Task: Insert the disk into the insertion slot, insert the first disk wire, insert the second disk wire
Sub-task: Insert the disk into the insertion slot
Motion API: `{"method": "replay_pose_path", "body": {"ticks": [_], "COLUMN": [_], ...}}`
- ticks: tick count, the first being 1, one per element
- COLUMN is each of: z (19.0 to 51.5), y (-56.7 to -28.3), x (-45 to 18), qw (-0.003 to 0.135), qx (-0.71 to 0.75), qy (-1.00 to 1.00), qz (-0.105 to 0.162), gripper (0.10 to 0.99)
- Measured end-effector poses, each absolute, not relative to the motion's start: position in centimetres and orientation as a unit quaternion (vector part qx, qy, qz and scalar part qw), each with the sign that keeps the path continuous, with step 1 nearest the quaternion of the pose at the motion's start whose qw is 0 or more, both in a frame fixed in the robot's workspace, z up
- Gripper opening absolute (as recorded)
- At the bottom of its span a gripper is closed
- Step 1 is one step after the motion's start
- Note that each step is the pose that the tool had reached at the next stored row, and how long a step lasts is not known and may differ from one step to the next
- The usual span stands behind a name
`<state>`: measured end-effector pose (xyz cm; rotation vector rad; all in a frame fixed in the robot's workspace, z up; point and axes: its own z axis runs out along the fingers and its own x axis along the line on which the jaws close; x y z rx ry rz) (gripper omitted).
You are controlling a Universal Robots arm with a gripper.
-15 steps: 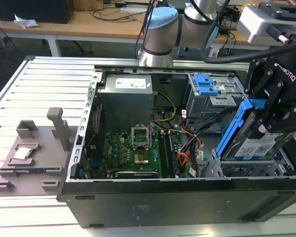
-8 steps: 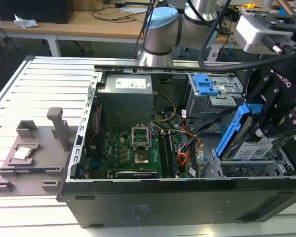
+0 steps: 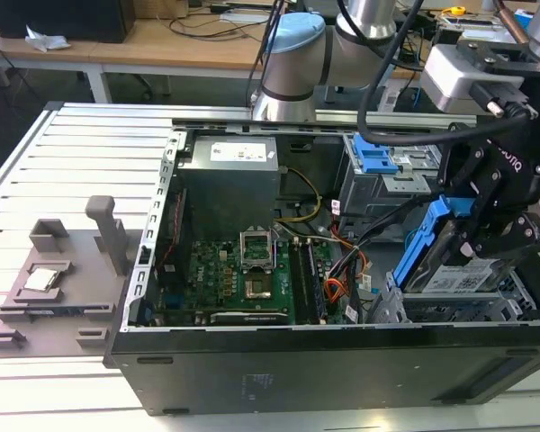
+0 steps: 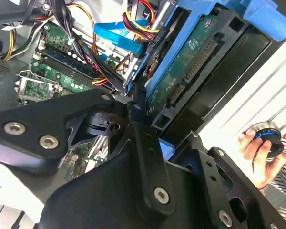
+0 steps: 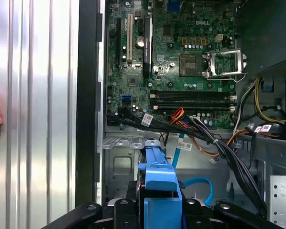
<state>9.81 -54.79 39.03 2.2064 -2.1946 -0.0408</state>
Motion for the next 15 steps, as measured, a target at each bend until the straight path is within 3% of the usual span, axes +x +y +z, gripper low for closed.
{"method": "replay_pose_path", "body": {"ticks": [15], "z": [37.8], "y": [-54.8], "x": [9.8], "qw": [0.015], "qx": [0.709], "qy": [-0.705], "qz": [-0.013], "gripper": [0.365]}}
